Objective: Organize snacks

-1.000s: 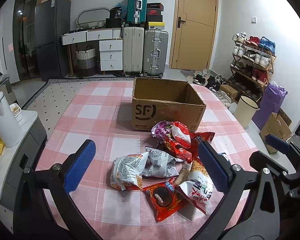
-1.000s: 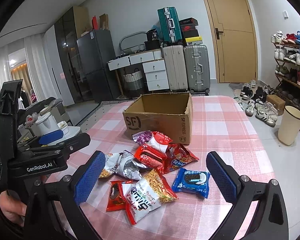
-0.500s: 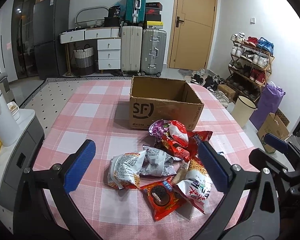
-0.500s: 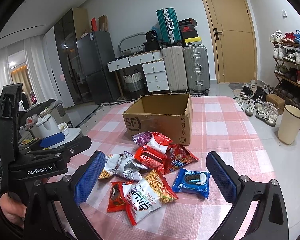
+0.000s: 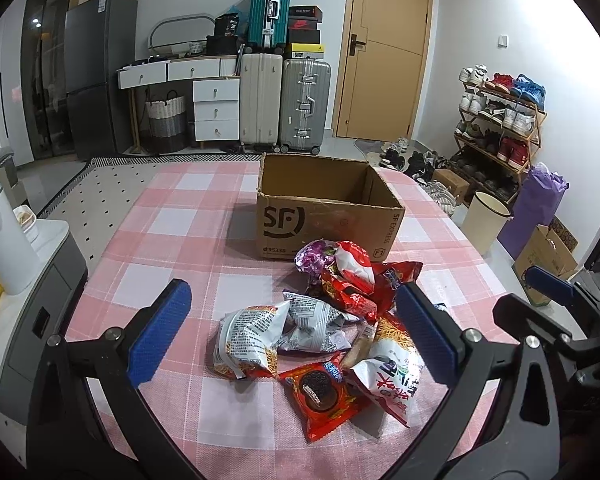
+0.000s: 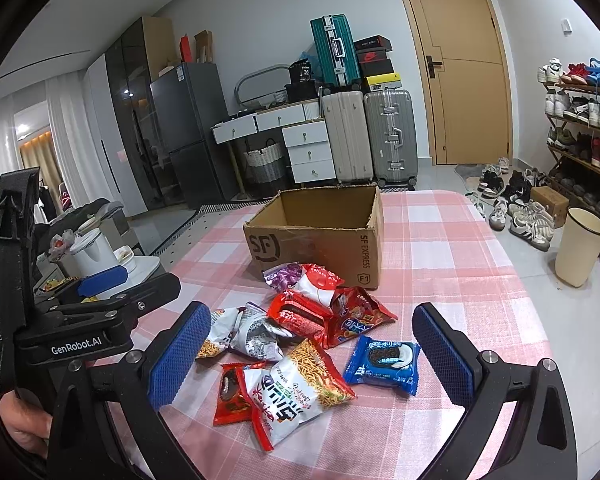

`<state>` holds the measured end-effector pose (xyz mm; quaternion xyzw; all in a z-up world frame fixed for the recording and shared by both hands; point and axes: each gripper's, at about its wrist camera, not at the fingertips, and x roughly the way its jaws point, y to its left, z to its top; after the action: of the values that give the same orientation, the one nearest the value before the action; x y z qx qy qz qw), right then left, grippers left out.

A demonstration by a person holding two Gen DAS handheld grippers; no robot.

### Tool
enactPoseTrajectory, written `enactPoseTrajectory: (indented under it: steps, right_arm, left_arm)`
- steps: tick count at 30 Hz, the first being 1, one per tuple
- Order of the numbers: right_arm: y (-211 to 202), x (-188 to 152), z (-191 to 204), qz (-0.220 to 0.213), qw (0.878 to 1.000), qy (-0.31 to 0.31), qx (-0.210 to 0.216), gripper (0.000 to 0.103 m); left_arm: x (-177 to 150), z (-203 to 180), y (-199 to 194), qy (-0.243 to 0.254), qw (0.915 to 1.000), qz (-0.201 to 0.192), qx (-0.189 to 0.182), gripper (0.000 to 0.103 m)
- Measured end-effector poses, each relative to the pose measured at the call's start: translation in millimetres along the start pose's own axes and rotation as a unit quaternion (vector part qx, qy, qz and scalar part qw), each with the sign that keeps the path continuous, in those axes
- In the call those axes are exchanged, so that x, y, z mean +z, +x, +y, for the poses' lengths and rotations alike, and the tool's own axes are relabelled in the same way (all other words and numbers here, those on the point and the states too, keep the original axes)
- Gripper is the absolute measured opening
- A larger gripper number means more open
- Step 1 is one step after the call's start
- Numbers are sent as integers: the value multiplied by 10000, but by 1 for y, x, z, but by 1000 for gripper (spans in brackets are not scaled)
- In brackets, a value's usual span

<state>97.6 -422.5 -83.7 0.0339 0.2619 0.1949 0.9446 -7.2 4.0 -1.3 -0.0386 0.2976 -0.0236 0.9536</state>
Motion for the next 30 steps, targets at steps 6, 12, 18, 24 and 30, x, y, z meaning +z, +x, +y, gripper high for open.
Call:
enactPoseTrajectory:
  steps: [6, 12, 18, 24, 30]
  right_arm:
    - [1, 0, -2, -17, 10000, -9, -70, 103]
    - [0, 0, -3, -24, 10000, 6, -69, 103]
    - [0, 0, -3, -24, 10000, 14, -66, 103]
    - [0, -1, -3, -30, 10000, 18, -76, 103]
    - [4, -3, -7, 60, 9999, 45, -106, 103]
  left_arm:
    - [0, 1, 0, -1, 10000, -2, 19, 102]
    - [0, 2, 1, -5, 10000, 12, 1, 102]
    - [-1, 3, 2, 1, 10000, 30, 28, 102]
    - [-2, 4, 1, 0, 10000, 38, 72, 102]
    - [-3, 4, 0, -5, 9999, 44, 97, 102]
